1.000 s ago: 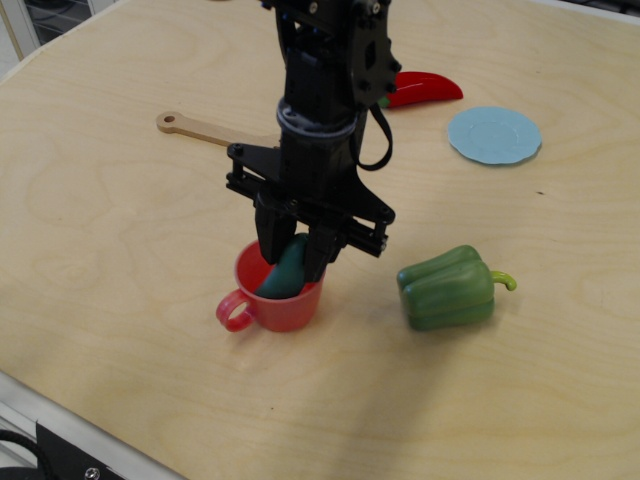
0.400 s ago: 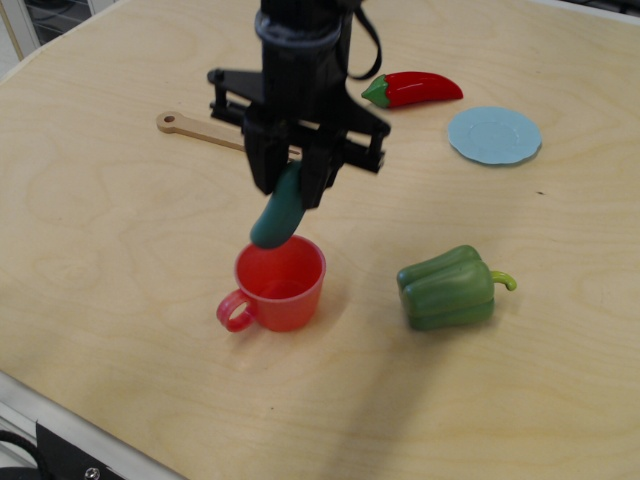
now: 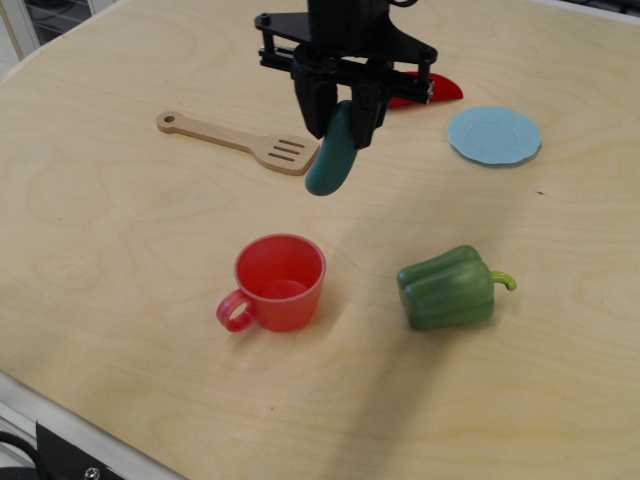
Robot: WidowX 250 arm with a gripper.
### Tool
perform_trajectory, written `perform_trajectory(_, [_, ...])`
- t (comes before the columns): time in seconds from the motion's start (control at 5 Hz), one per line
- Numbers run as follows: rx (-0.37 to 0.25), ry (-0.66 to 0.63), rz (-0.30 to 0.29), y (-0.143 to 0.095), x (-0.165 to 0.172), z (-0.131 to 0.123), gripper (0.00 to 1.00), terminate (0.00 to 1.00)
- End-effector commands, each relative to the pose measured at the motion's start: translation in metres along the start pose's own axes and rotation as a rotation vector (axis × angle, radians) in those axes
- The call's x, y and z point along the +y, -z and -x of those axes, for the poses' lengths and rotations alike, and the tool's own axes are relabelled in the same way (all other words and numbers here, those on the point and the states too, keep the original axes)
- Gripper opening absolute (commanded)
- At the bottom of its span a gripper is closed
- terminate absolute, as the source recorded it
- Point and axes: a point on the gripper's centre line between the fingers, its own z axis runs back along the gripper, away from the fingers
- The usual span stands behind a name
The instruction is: Take cucumber out of cup
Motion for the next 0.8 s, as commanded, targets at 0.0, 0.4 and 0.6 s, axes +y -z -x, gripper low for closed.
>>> perform_trajectory(0.0, [-0.01, 0.049, 0.009, 0.021, -0.017, -0.045, 0.0, 0.0])
perform_trajectory(0.4, [0.019, 0.13, 0.02, 0.042, -0.055, -0.062, 0.0, 0.0])
perform_trajectory(0.6, [0.034, 0.157, 0.05, 0.048, -0.068, -0.062, 0.0, 0.0])
